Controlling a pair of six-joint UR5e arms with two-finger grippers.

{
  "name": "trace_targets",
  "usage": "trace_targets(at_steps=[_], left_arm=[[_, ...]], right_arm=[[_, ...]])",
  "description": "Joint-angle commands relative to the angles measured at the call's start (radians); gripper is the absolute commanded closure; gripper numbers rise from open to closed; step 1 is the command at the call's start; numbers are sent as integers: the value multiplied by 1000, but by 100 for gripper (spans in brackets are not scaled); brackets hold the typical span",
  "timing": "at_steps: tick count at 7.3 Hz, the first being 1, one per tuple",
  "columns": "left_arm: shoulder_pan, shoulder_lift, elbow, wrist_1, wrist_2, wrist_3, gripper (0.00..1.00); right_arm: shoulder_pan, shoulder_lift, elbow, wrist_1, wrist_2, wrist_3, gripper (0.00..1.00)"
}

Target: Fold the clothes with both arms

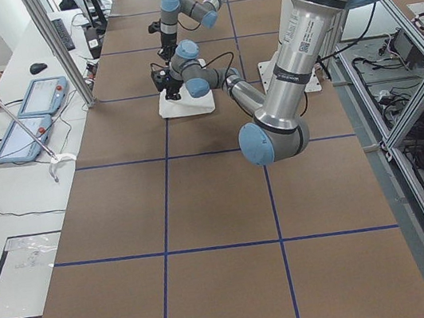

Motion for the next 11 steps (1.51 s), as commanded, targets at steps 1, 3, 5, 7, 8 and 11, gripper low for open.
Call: trace_targets(at_steps=[1,3,5,7,8,11], left_arm=[[-38,-52,178,-117,2,45,53],[-126,-70,272,-195,-1,123,43],[-181,-65,269,-199,-94,244,42],[-268,17,222,-200,-263,496,42],[-320,104,151,-196,-331,674,42],[-543,254,116,-185,-520,1171,42]], right_arm=[[28,17,-117,98,11,-103,0],[141,-12,-156,114,120,-295,0],[204,-61,-150,117,163,-406,0],[276,-143,-109,118,252,-549,0],[342,-212,-81,117,311,-687,0],[558,-337,-50,98,468,-1072,0]])
